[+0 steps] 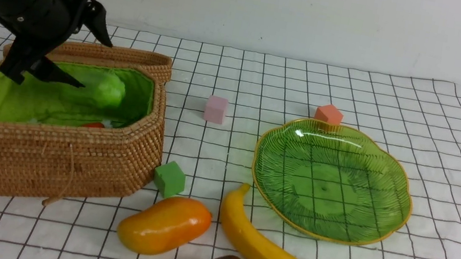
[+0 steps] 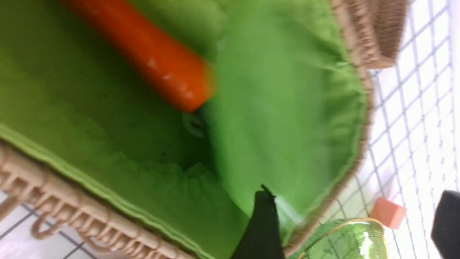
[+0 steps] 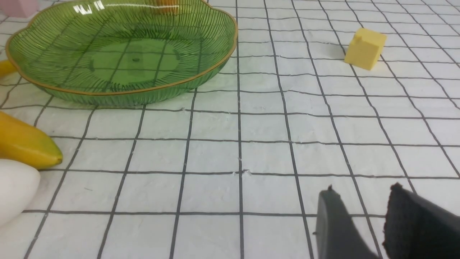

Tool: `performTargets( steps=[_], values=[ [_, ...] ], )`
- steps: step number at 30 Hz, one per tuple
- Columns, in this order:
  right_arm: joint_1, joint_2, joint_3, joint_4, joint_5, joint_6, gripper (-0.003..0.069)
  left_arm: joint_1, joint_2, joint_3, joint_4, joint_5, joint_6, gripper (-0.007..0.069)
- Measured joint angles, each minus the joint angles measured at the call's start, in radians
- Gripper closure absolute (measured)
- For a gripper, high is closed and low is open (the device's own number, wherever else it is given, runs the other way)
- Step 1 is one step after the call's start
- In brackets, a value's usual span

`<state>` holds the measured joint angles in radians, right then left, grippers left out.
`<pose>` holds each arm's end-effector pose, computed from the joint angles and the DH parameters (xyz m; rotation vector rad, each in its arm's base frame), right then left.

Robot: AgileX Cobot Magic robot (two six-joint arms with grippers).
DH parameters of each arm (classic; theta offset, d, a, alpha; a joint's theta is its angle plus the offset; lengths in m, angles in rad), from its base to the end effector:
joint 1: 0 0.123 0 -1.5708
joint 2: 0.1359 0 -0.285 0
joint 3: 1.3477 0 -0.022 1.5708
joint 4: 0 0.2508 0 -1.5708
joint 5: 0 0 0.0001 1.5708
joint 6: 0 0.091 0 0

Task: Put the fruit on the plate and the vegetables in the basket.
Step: Take a chayote with your left arm and place it on the basket on the left, then take a daikon with your right arm and place it on the basket on the left.

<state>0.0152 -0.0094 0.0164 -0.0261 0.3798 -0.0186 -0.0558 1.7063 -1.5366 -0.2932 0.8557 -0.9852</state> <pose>0.0524 -0.0001 0.1740 -0.0476 1.8698 -0.0281 0.3804 -0.0412 0.3283 -1.3196 2.2784 -0.7542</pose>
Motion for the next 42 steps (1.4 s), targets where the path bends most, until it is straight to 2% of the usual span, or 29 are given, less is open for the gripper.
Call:
performTargets(
  steps=[3, 7, 11, 13, 14, 15, 16, 17, 20, 23, 28, 35, 41, 42],
  values=[
    [0.000, 0.000, 0.000, 0.000, 0.000, 0.000, 0.0421, 0.000, -0.021, -0.001, -0.001, 0.005, 0.013, 0.0030],
    [0.000, 0.000, 0.000, 0.000, 0.000, 0.000, 0.0421, 0.000, -0.060, -0.001, 0.000, 0.021, 0.057, 0.0057],
    [0.000, 0.000, 0.000, 0.000, 0.000, 0.000, 0.0421, 0.000, -0.172, -0.001, -0.007, 0.068, 0.219, 0.0143],
    [0.000, 0.000, 0.000, 0.000, 0.000, 0.000, 0.0421, 0.000, -0.267, -0.003, -0.010, 0.127, 0.331, 0.0223],
    [0.000, 0.000, 0.000, 0.000, 0.000, 0.000, 0.0421, 0.000, -0.284, -0.003, -0.010, 0.144, 0.349, 0.0239],
    [0.000, 0.000, 0.000, 0.000, 0.000, 0.000, 0.0421, 0.000, -0.349, -0.003, -0.010, 0.185, 0.396, 0.0302],
    [0.000, 0.000, 0.000, 0.000, 0.000, 0.000, 0.0421, 0.000, -0.358, -0.003, -0.009, 0.193, 0.403, 0.0302],
    [0.000, 0.000, 0.000, 0.000, 0.000, 0.000, 0.0421, 0.000, -0.434, -0.003, 0.006, 0.256, 0.455, 0.0397],
    [0.000, 0.000, 0.000, 0.000, 0.000, 0.000, 0.0421, 0.000, -0.579, 0.011, 0.062, 0.357, 0.492, 0.0564],
    [0.000, 0.000, 0.000, -0.001, 0.000, 0.000, 0.0421, 0.000, -0.722, 0.088, 0.112, 0.391, 0.501, 0.0638],
    [0.000, 0.000, 0.000, -0.001, 0.000, 0.000, 0.0421, 0.000, -0.950, 0.353, 0.142, 0.373, 0.501, 0.0638],
    [0.000, 0.000, 0.000, -0.001, 0.000, 0.000, 0.0421, 0.000, -1.144, 0.673, 0.144, 0.231, 0.502, 0.0638],
    [0.000, 0.000, 0.000, -0.002, 0.000, 0.000, 0.0421, 0.000, -1.166, 0.739, 0.188, 0.241, 0.503, 0.0638],
    [0.000, 0.000, 0.000, -0.002, 0.000, 0.000, 0.0421, 0.000, -1.166, 0.741, 0.243, 0.255, 0.504, 0.0638]
  ],
)
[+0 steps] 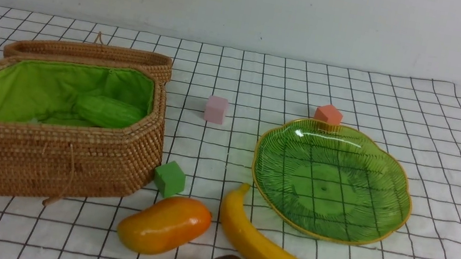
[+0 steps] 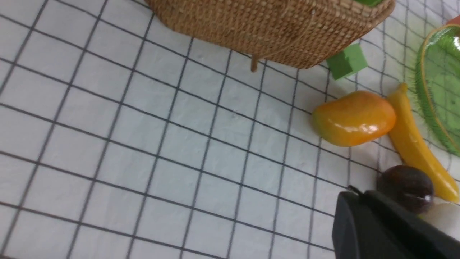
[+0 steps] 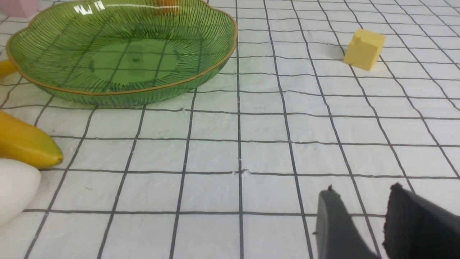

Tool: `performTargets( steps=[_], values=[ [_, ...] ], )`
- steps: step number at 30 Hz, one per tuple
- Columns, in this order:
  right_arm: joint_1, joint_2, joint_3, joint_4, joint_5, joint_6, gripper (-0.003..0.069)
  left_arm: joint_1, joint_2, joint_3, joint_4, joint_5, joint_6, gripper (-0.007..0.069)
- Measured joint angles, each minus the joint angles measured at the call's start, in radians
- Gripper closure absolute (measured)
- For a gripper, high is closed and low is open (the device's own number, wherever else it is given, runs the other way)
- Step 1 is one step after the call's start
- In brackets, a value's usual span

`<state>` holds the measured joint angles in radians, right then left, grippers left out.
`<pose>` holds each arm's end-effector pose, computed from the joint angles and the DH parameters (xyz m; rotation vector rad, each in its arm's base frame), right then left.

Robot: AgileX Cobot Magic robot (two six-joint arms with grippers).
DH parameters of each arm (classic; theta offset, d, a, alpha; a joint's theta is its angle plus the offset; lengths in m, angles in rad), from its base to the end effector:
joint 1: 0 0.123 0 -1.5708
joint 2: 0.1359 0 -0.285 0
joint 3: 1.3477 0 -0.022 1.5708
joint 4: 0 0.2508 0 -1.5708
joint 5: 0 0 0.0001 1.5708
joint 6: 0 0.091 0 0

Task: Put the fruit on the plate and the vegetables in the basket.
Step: Take a daikon with your right arm and place it on the basket on the left.

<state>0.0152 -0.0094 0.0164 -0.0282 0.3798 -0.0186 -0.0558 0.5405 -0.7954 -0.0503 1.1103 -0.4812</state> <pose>0.0524 -0.0002 0.1740 -0.0489 1.8697 -0.0302 0.0716 -0.0081 0.3431 -0.5022 2.3072 -0.3279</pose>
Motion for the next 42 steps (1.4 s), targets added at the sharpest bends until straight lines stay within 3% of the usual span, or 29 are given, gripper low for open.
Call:
performTargets(
  steps=[5, 8, 12, 17, 23, 29, 42],
  values=[
    [0.000, 0.000, 0.000, 0.000, 0.000, 0.000, 0.0421, 0.000, -0.002, 0.000, 0.162, 0.003, 0.001, 0.0638],
    [0.000, 0.000, 0.000, -0.001, 0.000, 0.000, 0.0421, -0.005, -0.036, 0.016, 0.193, -0.072, 0.001, 0.0638],
    [0.000, 0.000, 0.000, -0.001, 0.000, 0.000, 0.0421, -0.023, -0.166, 0.099, 0.198, -0.254, 0.001, 0.0638],
    [0.000, 0.000, 0.000, -0.001, 0.000, 0.000, 0.0420, -0.023, -0.415, 0.372, 0.164, -0.471, 0.002, 0.0638],
    [0.000, -0.001, 0.000, -0.001, 0.001, 0.000, 0.0419, -0.023, -0.551, 0.660, 0.191, -0.580, -0.007, 0.0638],
    [0.000, -0.002, -0.001, -0.001, 0.003, 0.000, 0.0419, -0.022, -0.551, 0.782, 0.147, -0.664, -0.015, 0.0638],
    [0.000, -0.002, -0.001, -0.001, 0.007, 0.000, 0.0421, 0.038, -0.551, 0.824, 0.142, -0.727, -0.017, 0.0636]
  ],
)
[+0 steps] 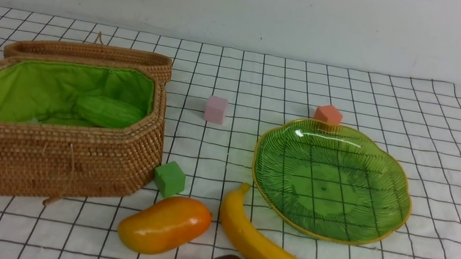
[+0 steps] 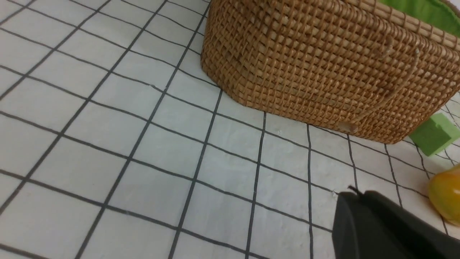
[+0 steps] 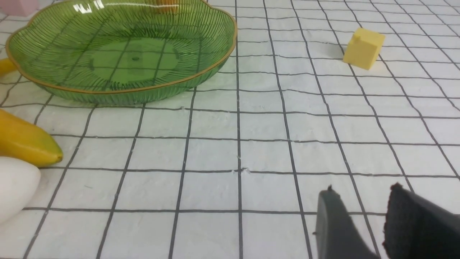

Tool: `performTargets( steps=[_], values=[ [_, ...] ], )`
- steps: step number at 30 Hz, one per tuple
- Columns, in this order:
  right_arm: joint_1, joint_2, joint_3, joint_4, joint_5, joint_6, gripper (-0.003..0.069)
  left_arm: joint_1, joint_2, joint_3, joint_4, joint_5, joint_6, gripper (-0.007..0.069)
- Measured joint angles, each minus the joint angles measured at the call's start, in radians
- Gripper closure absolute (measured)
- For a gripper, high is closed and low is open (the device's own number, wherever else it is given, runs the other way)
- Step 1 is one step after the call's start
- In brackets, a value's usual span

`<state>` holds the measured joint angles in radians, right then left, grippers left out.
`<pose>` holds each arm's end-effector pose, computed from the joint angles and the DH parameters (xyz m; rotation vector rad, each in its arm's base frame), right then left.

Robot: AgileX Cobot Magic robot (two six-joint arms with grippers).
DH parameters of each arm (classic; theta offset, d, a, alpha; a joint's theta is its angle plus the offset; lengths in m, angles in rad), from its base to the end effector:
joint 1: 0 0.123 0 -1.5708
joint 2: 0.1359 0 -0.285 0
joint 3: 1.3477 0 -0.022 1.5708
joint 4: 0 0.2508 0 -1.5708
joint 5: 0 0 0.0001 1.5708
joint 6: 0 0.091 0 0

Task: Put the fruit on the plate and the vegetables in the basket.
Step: Take a daikon with your right arm and place it on the basket on the left.

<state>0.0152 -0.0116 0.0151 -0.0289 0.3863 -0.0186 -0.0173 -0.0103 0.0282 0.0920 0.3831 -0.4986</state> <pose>0.0521 -0.0002 0.1740 -0.0492 1.8727 -0.0310 0.0525 0.0022 0.1700 -0.3951 1.8496 -0.2623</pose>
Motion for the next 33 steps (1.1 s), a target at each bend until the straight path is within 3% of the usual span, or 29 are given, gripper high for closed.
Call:
performTargets(
  steps=[8, 18, 21, 23, 26, 33],
  values=[
    [0.000, 0.000, 0.009, -0.054, -0.081, 0.006, 0.0420, 0.000, 0.000, 0.000, 0.001, 0.000, 0.000, 0.0634],
    [0.000, 0.000, 0.011, 0.041, -0.665, 0.330, 0.0420, 0.000, 0.000, 0.000, 0.004, 0.000, 0.000, 0.0630],
    [0.000, 0.000, -0.001, 0.041, -0.772, 0.423, 0.0420, 0.000, 0.000, 0.000, 0.004, 0.000, 0.000, 0.0630],
    [0.000, 0.000, -0.052, 0.041, -0.737, 0.508, 0.0420, 0.000, 0.000, 0.000, 0.004, 0.000, 0.000, 0.0630],
    [0.000, 0.014, -0.242, 0.029, -0.550, 0.631, 0.0420, 0.000, 0.000, 0.000, 0.004, 0.000, 0.000, 0.0630],
    [0.000, 0.267, -0.709, -0.064, -0.089, 0.660, 0.0420, 0.000, 0.000, 0.000, 0.004, 0.000, 0.000, 0.0625]
  ],
)
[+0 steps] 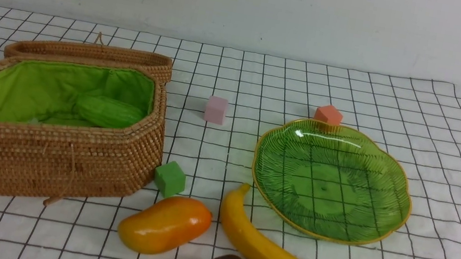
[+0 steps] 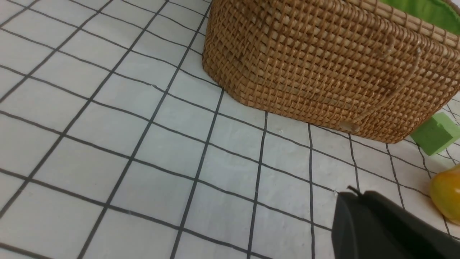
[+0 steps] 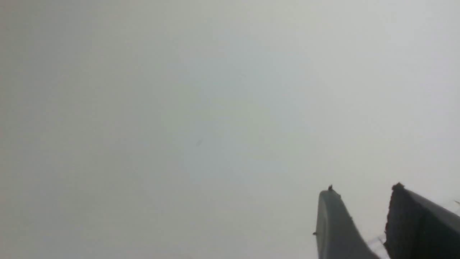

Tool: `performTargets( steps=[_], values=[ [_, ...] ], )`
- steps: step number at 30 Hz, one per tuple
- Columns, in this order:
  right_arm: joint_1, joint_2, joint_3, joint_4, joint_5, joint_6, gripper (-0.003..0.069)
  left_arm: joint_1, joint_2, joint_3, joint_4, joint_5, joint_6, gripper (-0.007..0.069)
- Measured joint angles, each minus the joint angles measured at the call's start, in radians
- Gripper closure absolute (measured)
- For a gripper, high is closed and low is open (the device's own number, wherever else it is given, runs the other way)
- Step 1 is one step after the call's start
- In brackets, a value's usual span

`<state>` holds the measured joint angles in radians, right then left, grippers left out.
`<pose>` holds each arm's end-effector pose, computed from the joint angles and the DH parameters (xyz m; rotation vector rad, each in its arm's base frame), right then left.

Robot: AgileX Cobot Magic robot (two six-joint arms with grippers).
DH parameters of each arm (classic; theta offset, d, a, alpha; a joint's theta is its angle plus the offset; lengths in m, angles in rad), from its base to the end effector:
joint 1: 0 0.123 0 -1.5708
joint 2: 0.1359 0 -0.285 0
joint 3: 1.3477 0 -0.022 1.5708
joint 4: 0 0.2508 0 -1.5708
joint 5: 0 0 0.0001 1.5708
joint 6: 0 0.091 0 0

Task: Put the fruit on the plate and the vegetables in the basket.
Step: Take a daikon with your right arm and place it on the basket on the left.

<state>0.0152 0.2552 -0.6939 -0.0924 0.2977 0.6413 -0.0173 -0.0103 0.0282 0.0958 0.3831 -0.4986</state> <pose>0.0310 -0.0020 0.3972 0.3825 1.3011 0.4614 0.0525 0.0024 0.1700 -0.3928 1.8498 -0.2586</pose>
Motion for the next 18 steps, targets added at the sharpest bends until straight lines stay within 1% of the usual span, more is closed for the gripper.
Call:
performTargets(
  steps=[1, 4, 5, 6, 8, 10, 13, 15, 16, 17, 18],
  values=[
    [0.000, 0.091, -0.093, -0.019, 0.134, -0.024, 0.0420, 0.000, 0.000, 0.000, 0.000, 0.000, 0.000, 0.0624],
    [0.000, 0.247, -0.171, -0.035, 0.336, -0.152, 0.0420, 0.000, 0.000, 0.000, 0.000, 0.000, 0.000, 0.0622],
    [0.000, 0.268, -0.173, -0.035, 0.358, -0.163, 0.0420, 0.000, 0.000, 0.000, 0.000, 0.000, 0.000, 0.0622],
    [0.000, 0.337, -0.175, -0.027, 0.425, -0.229, 0.0420, 0.000, 0.000, 0.000, 0.001, 0.000, 0.000, 0.0620],
    [0.000, 0.421, -0.168, 0.018, 0.492, -0.293, 0.0420, 0.000, 0.000, 0.000, 0.001, 0.000, 0.000, 0.0617],
    [0.000, 0.507, -0.161, 0.122, 0.562, -0.349, 0.0420, 0.000, 0.000, 0.000, 0.001, 0.000, 0.000, 0.0616],
    [0.000, 0.625, -0.143, 0.396, 0.650, -0.522, 0.0419, 0.000, 0.000, 0.000, 0.001, 0.000, 0.000, 0.0617],
    [0.006, 0.663, -0.129, 0.517, 0.657, -0.614, 0.0413, 0.000, 0.000, 0.000, 0.001, 0.000, 0.000, 0.0617],
    [0.019, 0.678, -0.118, 0.601, 0.652, -0.679, 0.0405, 0.000, 0.000, 0.000, 0.001, 0.000, 0.000, 0.0617],
    [0.022, 0.683, -0.114, 0.613, 0.649, -0.687, 0.0404, 0.000, 0.000, 0.000, 0.001, 0.000, 0.000, 0.0617],
    [0.057, 0.699, -0.102, 0.688, 0.632, -0.729, 0.0384, 0.000, 0.000, 0.000, 0.001, 0.000, 0.000, 0.0617]
  ],
)
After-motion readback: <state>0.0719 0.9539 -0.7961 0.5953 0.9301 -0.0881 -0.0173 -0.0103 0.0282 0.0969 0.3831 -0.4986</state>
